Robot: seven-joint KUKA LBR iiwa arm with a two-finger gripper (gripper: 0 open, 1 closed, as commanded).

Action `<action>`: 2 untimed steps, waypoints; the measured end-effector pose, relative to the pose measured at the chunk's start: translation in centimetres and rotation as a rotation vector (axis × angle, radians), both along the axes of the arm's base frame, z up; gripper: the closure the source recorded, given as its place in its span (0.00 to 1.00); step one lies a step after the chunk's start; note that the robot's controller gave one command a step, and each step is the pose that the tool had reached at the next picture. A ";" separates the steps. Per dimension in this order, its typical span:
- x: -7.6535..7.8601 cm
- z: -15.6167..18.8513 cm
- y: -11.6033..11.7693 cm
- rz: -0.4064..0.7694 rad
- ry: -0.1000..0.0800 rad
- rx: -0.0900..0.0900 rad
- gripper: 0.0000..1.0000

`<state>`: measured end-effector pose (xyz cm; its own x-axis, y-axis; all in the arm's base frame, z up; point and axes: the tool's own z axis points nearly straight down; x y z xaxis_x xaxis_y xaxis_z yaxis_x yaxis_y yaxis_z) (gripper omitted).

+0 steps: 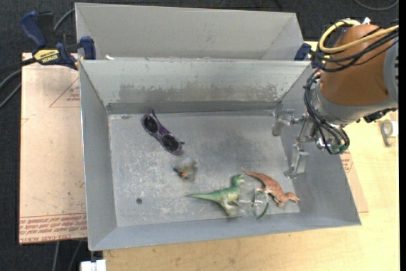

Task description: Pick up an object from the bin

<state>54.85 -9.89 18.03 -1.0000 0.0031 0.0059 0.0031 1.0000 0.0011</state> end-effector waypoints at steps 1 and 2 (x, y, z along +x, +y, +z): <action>0.2 0.5 0.1 0.004 -0.008 -0.001 0.00; -4.7 -11.5 0.8 -0.058 0.006 0.002 0.00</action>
Offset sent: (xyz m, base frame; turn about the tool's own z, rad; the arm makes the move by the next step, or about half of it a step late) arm -0.0453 0.0071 -0.1103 0.0585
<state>50.13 -9.06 6.56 -0.9981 0.0610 0.0121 0.0610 0.9981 0.0024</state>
